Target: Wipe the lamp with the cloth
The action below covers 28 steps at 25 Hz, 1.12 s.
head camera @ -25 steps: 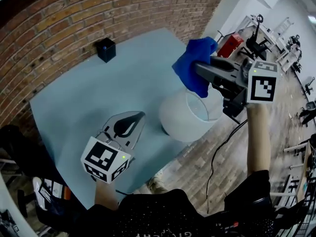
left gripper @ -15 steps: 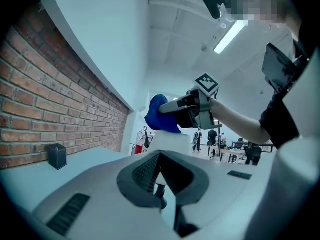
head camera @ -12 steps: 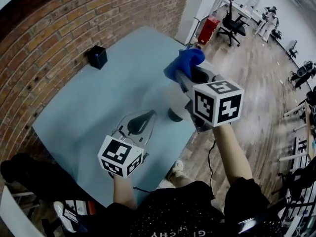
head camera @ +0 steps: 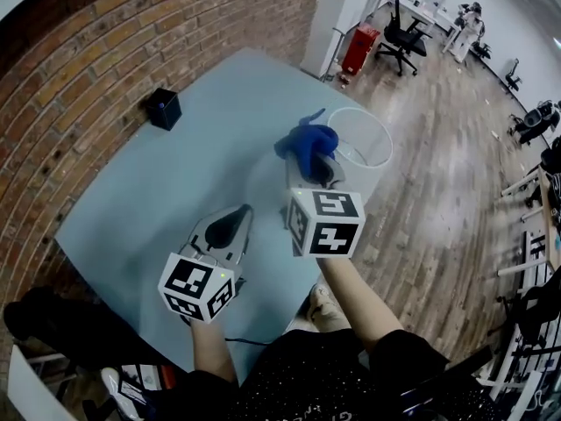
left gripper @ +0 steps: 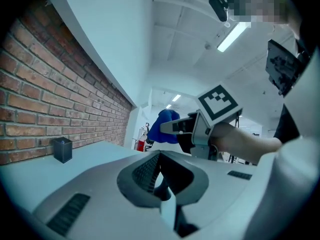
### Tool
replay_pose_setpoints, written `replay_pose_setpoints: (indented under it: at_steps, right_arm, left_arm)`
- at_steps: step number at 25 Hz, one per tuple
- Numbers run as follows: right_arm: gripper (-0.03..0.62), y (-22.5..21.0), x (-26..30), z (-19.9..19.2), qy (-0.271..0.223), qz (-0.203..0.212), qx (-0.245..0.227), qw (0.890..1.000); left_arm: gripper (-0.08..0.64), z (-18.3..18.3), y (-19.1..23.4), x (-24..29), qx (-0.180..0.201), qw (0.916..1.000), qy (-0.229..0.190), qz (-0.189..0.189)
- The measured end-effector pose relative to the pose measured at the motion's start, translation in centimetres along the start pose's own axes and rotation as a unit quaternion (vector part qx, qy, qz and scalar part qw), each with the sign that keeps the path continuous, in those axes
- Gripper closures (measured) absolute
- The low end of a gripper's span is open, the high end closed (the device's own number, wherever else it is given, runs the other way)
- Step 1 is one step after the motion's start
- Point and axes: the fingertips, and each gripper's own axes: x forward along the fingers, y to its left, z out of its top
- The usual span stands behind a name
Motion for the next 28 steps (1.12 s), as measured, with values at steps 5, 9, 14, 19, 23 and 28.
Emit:
replay_pose_setpoints:
  at_steps: [5,9,14,19,23,28]
  right_arm:
    - [0.518,1.2,2.2,-6.3,0.059,0.027,0.033,0.997]
    - [0.518,2.4,3.2,-11.5,0.104,0.058,0.05,0.992]
    - [0.517,3.4,1.6,-11.3,0.101,0.112,0.041,0.988]
    - [0.518,2.4,-3.2,-3.2,0.029,0.158,0.005,0.987]
    - [0.518,-1.0,-7.7,5.9,-0.069,0.15,-0.04,0.985]
    - [0.518,-6.8,-10.3,10.6,-0.124,0.049,-0.139,0.981]
  left_arm:
    - [0.551,-1.1,0.7,-0.1,-0.002,0.9999,0.012,0.007]
    - [0.551,-2.0,0.7,-0.3,-0.001,0.9997,0.022,0.01]
    - [0.551,-2.7,0.6,-0.2,-0.005,0.9995,0.025,0.02]
    - [0.551,-1.6,-0.8,0.2,-0.001,0.9998,0.007,0.017]
    - [0.552,-0.7,-2.0,1.2,0.006,1.0,-0.002,0.006]
    - [0.551,-0.4,-3.3,2.4,0.013,0.9999,-0.003,-0.007]
